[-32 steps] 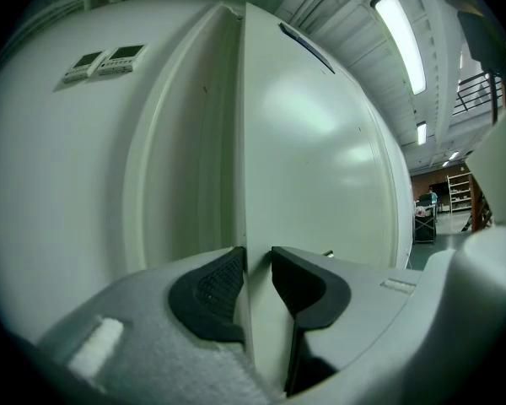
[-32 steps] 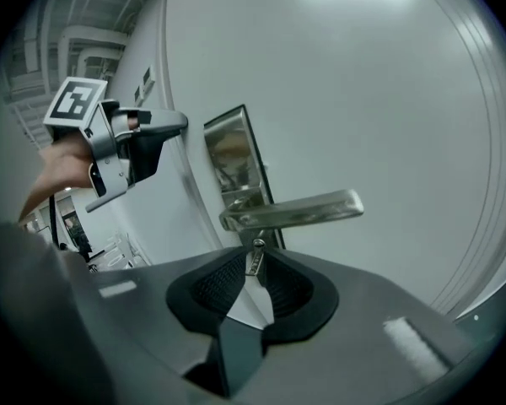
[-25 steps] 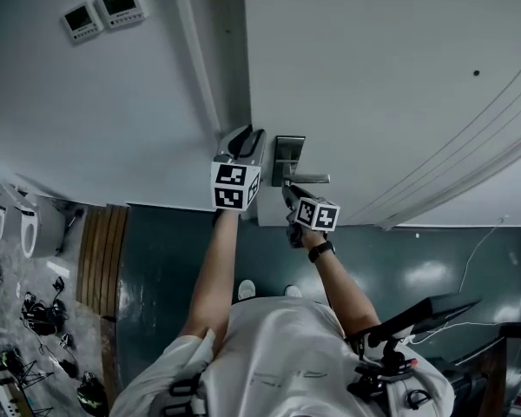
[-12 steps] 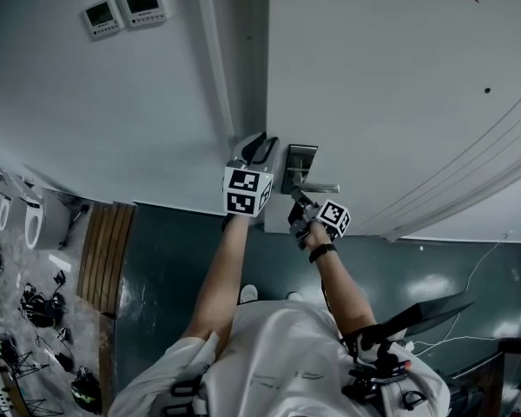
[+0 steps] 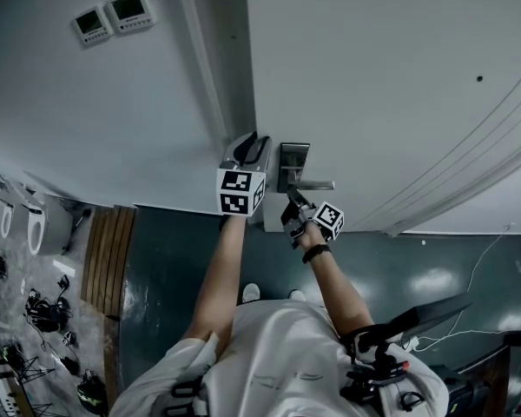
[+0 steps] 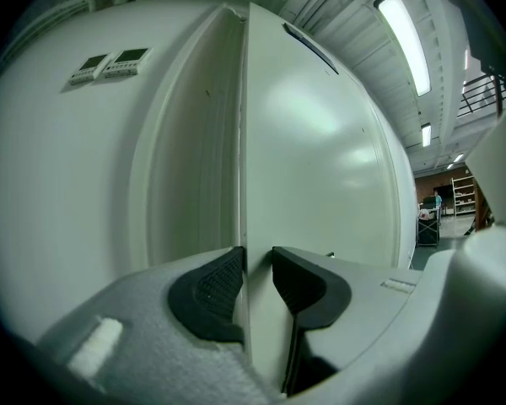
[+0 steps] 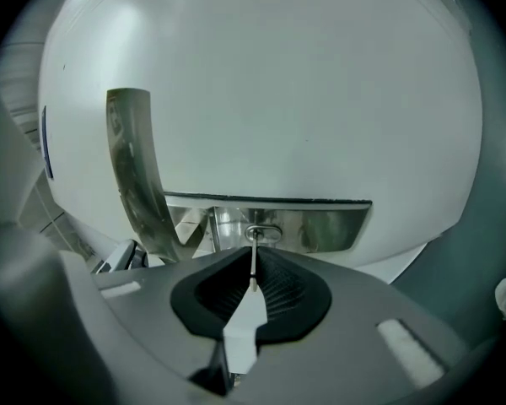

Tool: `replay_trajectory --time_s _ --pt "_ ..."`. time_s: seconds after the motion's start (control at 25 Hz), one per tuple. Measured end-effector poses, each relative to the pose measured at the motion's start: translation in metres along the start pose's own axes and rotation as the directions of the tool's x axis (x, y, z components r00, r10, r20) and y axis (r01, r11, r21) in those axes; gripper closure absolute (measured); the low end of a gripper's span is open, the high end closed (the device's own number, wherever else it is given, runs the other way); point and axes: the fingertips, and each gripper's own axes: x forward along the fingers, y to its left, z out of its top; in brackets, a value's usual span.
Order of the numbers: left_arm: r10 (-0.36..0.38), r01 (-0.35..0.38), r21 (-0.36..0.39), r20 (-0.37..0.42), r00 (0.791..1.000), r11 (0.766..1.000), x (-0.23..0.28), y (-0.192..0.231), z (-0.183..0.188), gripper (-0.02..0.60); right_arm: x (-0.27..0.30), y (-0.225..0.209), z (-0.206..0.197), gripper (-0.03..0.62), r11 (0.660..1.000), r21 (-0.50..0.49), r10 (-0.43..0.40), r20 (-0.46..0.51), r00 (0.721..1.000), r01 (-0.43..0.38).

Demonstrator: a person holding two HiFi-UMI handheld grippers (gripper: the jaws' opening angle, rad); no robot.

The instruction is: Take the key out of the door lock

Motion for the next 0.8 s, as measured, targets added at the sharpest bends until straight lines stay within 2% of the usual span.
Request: replay_trajectory --time_s 0.36,0.52,0.8 --pt "0.03 -0.03 0.0 -0.012 0.999 1.0 -0.006 0.0 -0.002 0.463 -0.002 -0.001 -0.006 0.566 1.0 0.003 0.008 -0.015 1.0 -0.008" --pt "0.048 -0.048 -0.003 -0.013 0.999 0.999 -0.01 -0.001 -0.001 0.463 -0.01 -0.001 -0.01 0.566 0.999 0.041 0.036 -0.001 0.999 -0.036" --pt "0.095 -0.095 -0.014 -0.006 0.996 0.995 -0.01 0.003 0.001 0.465 -0.082 -0.018 -0.052 0.566 0.998 0.016 0.06 -0.117 0.991 -0.059"
